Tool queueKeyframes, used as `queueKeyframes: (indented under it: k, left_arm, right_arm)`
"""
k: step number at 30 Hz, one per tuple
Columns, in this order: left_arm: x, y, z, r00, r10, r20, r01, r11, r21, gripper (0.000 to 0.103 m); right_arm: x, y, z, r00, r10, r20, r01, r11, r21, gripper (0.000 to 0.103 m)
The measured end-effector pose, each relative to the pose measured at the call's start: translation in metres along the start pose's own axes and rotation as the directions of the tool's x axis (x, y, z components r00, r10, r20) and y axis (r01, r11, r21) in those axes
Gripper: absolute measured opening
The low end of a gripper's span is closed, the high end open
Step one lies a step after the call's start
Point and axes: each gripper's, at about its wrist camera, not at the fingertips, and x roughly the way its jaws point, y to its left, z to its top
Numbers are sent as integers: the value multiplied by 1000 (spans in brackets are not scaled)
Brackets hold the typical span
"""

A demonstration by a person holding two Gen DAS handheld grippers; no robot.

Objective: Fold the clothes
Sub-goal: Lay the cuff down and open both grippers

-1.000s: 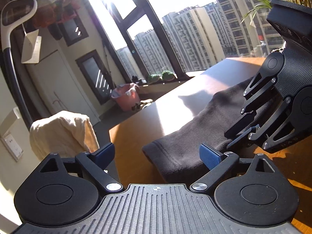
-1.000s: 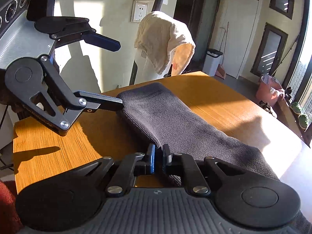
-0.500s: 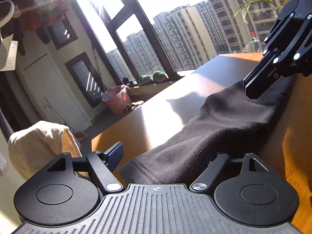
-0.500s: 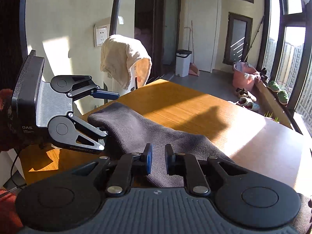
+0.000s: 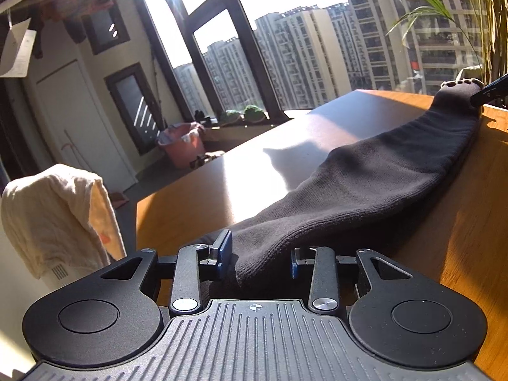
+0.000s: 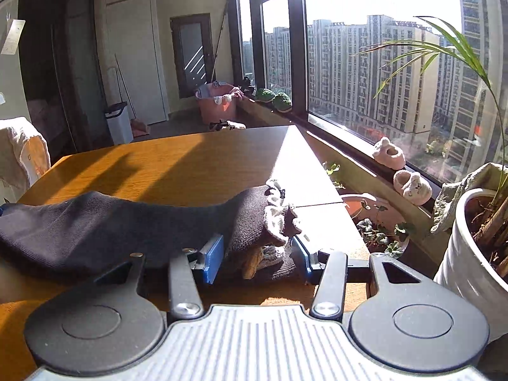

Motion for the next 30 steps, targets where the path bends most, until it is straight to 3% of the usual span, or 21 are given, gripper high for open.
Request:
queueKeyframes:
  k: [1,6,9,11,12,14,15,17,19,21,23,25,28,30]
  left_arm:
    - [0,0,1,1000,6,0,-6,1000,-1,38]
    - [-2,12,16,1000,26,4,-25,999,-36,28]
    - [4,34,37,1000,18,21,-16,994,-108,27]
    - [24,60,59,997,81,13,-77,977,-197,33]
    - [36,73,64,991,135,-12,-134,962,-238,44]
    - [61,97,76,969,238,-68,-247,916,-315,55]
    - [70,106,78,954,282,-104,-301,895,-328,52]
    - [75,116,80,944,303,-132,-331,876,-351,53]
    - [68,118,78,964,241,-116,-268,872,-409,60]
    - [60,112,71,987,136,-91,-163,876,-455,81]
    - [63,93,64,997,-2,-79,-35,882,-469,87]
    - [77,69,59,990,-97,-104,37,881,-472,88]
    - [94,47,54,980,-150,-132,72,881,-467,91]
    - [106,39,46,972,-176,-154,79,867,-492,94]
  right_arm:
    - [3,3,3,1000,7,1,-7,1000,-12,12]
    - [-4,13,29,997,42,61,-37,997,-72,11]
    - [10,20,73,991,44,130,-32,995,-94,11]
    - [30,24,104,986,33,165,-17,995,-98,12]
    - [44,27,117,985,15,171,3,995,-100,12]
    - [72,26,133,987,-47,152,63,993,-102,26]
    - [84,26,138,988,-69,141,84,991,-103,28]
    - [88,31,125,993,-41,110,52,994,-100,29]
    - [93,35,113,997,-13,79,20,995,-96,31]
    - [97,39,100,999,16,47,-12,996,-92,39]
    - [99,51,85,998,61,7,-60,993,-98,46]
    - [102,68,76,994,107,-26,-109,989,-98,48]
    - [117,85,73,988,146,-51,-150,986,-77,60]
    - [129,95,69,985,153,-85,-157,986,-48,62]
